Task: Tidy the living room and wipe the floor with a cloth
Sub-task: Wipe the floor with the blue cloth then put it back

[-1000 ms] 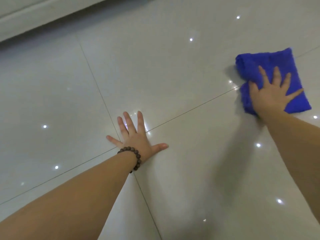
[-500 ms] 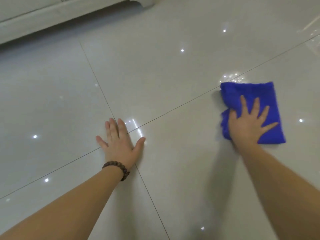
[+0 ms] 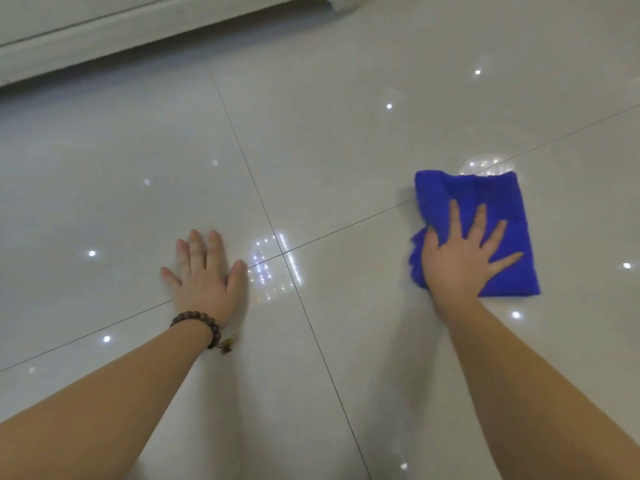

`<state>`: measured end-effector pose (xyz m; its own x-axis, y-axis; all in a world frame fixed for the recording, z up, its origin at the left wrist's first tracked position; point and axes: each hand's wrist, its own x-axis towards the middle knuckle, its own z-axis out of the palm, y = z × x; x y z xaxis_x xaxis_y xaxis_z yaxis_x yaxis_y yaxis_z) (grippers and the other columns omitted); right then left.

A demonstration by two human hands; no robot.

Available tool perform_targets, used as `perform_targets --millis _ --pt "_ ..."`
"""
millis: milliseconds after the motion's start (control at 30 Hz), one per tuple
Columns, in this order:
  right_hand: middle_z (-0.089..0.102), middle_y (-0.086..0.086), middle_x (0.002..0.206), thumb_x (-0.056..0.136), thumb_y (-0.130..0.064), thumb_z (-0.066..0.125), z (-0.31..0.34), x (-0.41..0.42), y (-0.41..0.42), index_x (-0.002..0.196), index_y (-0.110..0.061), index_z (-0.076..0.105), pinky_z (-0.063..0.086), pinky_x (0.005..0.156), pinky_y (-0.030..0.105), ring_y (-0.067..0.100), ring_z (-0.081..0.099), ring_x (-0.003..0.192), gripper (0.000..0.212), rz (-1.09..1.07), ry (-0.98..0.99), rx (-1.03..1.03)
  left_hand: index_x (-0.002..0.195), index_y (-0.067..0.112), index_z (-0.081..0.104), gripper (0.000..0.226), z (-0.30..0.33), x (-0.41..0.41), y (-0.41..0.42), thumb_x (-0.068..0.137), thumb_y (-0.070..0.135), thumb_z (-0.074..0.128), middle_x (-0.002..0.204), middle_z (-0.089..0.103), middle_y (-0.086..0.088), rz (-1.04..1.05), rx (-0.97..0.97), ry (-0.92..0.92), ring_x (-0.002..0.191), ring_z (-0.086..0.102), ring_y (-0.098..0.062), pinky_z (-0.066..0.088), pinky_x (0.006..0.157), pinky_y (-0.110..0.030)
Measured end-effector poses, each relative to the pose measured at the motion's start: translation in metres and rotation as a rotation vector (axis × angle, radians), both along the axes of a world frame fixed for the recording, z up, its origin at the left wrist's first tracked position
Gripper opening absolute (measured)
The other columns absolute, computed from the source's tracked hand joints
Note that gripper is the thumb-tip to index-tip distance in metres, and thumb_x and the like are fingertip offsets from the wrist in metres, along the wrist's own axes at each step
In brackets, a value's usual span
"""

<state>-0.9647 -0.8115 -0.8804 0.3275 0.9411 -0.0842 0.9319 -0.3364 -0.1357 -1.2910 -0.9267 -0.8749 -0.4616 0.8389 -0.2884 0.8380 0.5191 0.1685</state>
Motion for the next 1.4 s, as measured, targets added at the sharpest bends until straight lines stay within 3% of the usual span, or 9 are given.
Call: perform_targets --millis 200,267,433,667,733,867,1100,1300,1400 --pt "0.021 -0.002 0.158 0.084 -0.059 0.028 -0.003 -0.144 -0.091 0.145 -0.043 0.027 0.003 0.109 0.069 0.033 0.007 0.146 0.064 1.107 -0.005 -0.020 0.154 0.023 0.007 0.062 -0.006 -0.021 0.012 0.101 0.045 0.027 0.162 -0.004 -0.004 0.031 0.025 0.022 0.148 -0.008 -0.023 -0.002 0.116 -0.056" --pt "0.026 -0.004 0.156 0.084 -0.057 0.029 -0.008 -0.110 -0.051 0.144 -0.044 0.029 0.006 0.110 0.066 0.030 0.015 0.145 0.062 0.976 -0.057 0.064 0.154 0.023 0.005 0.063 -0.006 -0.034 0.008 0.099 0.050 0.021 0.162 -0.002 -0.005 0.004 0.031 0.046 0.148 -0.006 -0.023 -0.002 0.116 -0.055" --pt "0.007 -0.002 0.160 0.093 -0.054 0.026 0.003 -0.058 0.031 0.149 -0.041 0.016 0.002 0.108 0.068 0.030 -0.001 0.146 0.058 -0.034 0.043 -0.016 0.154 0.025 0.001 0.065 -0.002 -0.068 0.016 0.098 0.053 0.019 0.162 -0.006 -0.004 -0.050 0.012 0.051 0.148 -0.010 -0.022 -0.006 0.117 -0.054" --pt "0.026 -0.003 0.156 0.087 -0.059 0.026 -0.001 -0.192 -0.021 0.145 -0.044 0.025 0.008 0.110 0.066 0.031 0.016 0.145 0.060 1.133 -0.044 -0.012 0.153 0.024 -0.004 0.070 0.005 -0.123 0.072 0.097 0.056 0.023 0.161 -0.010 -0.005 -0.206 -0.025 0.051 0.148 -0.010 -0.024 -0.001 0.118 -0.053" --pt "0.023 -0.005 0.157 0.089 -0.059 0.027 -0.003 -0.136 0.032 0.146 -0.046 0.016 0.009 0.111 0.064 0.027 0.014 0.146 0.059 1.028 -0.120 0.034 0.151 0.025 -0.013 0.077 0.010 -0.143 0.084 0.089 0.067 0.007 0.160 -0.014 -0.005 -0.361 -0.074 0.104 0.147 -0.012 -0.025 -0.001 0.118 -0.052" --pt "0.000 -0.006 0.160 0.095 -0.060 0.019 0.010 -0.089 0.071 0.149 -0.044 0.005 0.001 0.111 0.065 0.026 -0.006 0.147 0.058 0.090 0.048 -0.101 0.146 0.030 -0.023 0.085 0.009 -0.159 0.102 0.076 0.075 -0.007 0.158 -0.021 -0.004 -0.493 -0.096 0.114 0.146 -0.018 -0.024 -0.005 0.116 -0.057" --pt "0.023 -0.003 0.157 0.088 -0.059 0.035 0.000 -0.199 0.008 0.148 -0.043 0.020 0.012 0.111 0.065 0.029 0.015 0.145 0.064 1.098 -0.151 0.039 0.152 0.028 -0.011 0.085 -0.011 -0.160 0.123 0.085 0.075 0.013 0.160 -0.015 -0.009 -0.401 -0.022 0.136 0.146 -0.018 -0.028 -0.004 0.112 -0.065" --pt "0.012 -0.003 0.160 0.088 -0.060 0.014 -0.003 -0.207 0.090 0.148 -0.044 0.010 0.001 0.112 0.064 0.028 0.001 0.146 0.063 -0.012 -0.016 0.008 0.149 0.029 -0.019 0.085 -0.009 -0.160 0.126 0.084 0.076 0.007 0.156 -0.026 -0.006 -0.414 -0.050 0.111 0.144 -0.025 -0.027 -0.008 0.111 -0.064" --pt "0.018 -0.001 0.158 0.088 -0.058 0.027 -0.002 -0.289 0.047 0.148 -0.041 0.019 0.004 0.111 0.066 0.033 0.010 0.146 0.063 0.568 -0.061 0.035 0.154 0.028 -0.001 0.086 -0.011 -0.163 0.125 0.084 0.074 0.017 0.157 -0.018 -0.004 -0.401 -0.033 0.068 0.147 -0.016 -0.027 -0.004 0.112 -0.065"
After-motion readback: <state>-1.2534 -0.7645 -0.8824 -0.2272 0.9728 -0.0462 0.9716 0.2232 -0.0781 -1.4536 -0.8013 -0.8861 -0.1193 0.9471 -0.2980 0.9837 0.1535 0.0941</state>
